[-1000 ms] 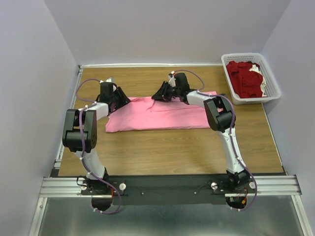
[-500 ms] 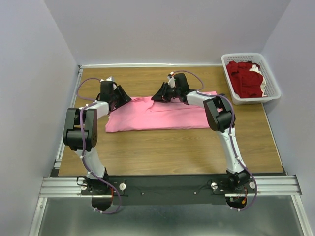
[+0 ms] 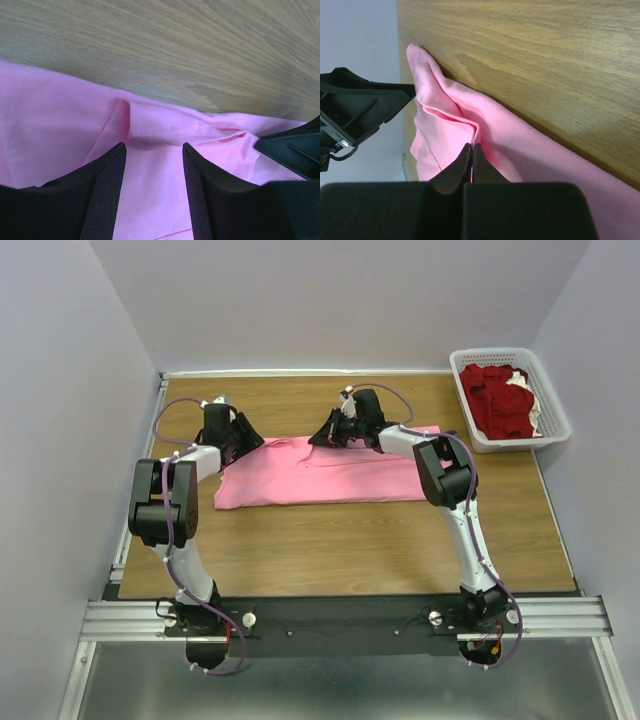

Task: Fold and stack the t-shirts
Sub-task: Fold the tshirt

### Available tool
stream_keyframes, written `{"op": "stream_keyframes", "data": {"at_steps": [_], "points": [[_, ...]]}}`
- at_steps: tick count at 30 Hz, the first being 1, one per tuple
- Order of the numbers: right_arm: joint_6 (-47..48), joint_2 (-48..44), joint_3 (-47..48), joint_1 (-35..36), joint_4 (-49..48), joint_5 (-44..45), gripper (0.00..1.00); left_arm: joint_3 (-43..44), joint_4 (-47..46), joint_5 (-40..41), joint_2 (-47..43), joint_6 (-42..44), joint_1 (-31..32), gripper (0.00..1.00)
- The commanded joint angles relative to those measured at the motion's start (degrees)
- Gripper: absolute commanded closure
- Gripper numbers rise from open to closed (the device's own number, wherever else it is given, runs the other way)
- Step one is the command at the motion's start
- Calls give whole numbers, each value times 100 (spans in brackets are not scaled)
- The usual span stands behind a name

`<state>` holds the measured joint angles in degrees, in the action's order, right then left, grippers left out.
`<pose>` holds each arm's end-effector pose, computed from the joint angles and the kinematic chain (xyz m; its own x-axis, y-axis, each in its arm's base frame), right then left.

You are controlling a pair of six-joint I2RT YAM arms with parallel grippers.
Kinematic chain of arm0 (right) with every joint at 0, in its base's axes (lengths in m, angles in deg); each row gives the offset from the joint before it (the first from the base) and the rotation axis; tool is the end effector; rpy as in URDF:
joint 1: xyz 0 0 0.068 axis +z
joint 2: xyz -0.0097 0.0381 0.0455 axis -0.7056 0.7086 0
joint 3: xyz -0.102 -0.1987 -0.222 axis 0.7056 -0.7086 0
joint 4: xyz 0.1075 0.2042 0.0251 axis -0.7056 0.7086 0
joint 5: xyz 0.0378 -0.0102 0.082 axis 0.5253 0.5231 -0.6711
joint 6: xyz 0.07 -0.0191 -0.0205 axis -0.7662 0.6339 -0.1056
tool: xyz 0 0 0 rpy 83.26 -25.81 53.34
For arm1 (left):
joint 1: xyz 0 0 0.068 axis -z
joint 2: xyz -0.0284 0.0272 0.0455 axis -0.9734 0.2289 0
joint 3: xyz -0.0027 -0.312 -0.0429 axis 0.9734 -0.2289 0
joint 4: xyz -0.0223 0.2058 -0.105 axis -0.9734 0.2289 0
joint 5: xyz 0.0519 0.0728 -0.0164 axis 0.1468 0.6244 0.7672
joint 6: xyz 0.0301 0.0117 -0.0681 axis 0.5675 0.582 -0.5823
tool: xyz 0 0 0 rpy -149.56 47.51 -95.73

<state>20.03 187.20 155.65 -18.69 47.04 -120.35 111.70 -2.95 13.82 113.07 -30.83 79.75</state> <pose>0.4902 0.2852 0.1500 -0.9220 0.1982 -0.3327 -0.2055 0.4778 0.8541 0.3983 -0.0328 0.2161 -0.6172 -0.5513 -0.5614 -0.2064 0.8019 -0.5606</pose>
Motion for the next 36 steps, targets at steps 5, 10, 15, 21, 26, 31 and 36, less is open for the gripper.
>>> {"op": "stream_keyframes", "data": {"at_steps": [5,10,15,21,26,31,36], "points": [[92,47,-71,52,-63,-83,99,322,8,147,269,-7,-35,48],[92,56,-45,52,-55,-83,99,402,61,147,384,-16,-35,51],[92,47,-36,52,-55,-83,99,375,184,296,367,2,-35,49],[101,47,-27,52,-63,-83,99,507,448,577,366,81,-35,45],[92,56,-27,52,-55,-83,99,621,448,385,463,142,-35,47],[83,56,-18,44,-64,-66,99,683,439,235,542,125,-35,54],[92,47,-1,52,-55,-65,99,674,491,208,560,107,-35,57]]}}
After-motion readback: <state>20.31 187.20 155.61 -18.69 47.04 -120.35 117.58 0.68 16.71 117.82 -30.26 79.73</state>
